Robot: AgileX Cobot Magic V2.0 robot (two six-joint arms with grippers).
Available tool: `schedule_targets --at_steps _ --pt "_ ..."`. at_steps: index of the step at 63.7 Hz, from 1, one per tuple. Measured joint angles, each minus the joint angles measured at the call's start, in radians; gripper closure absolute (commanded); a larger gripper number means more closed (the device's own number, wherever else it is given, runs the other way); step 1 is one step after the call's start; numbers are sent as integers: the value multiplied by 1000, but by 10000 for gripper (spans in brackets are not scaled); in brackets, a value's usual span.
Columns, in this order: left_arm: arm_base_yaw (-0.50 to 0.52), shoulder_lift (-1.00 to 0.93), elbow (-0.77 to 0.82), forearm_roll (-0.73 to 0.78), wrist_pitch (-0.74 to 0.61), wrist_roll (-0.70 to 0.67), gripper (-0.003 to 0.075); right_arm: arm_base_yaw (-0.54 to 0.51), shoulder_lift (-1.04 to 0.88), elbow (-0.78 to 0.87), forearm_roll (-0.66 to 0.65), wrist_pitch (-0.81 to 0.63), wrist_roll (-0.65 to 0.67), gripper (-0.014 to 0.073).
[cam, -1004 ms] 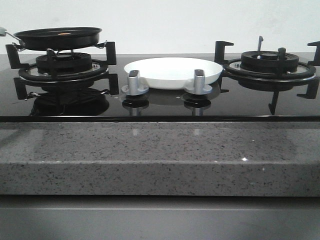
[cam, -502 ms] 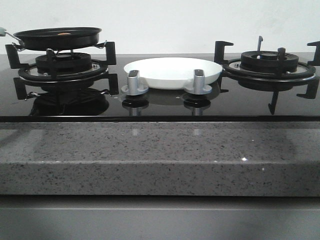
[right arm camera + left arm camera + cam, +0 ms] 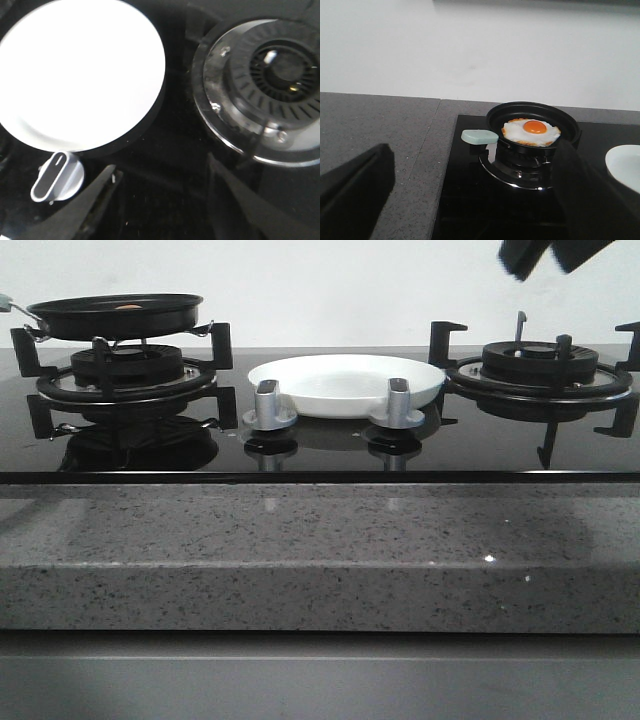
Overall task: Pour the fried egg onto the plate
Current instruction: 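Lower the right gripper onto the rim of the white plate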
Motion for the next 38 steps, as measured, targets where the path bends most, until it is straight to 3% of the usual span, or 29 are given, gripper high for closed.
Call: schedule_targets --at_steps 14,38 --pt "0 0 0 0 0 0 104 0 227 -251 38 160 -103 202" --pt "0 0 0 0 2 0 104 -19 554 -661 43 420 -137 202"
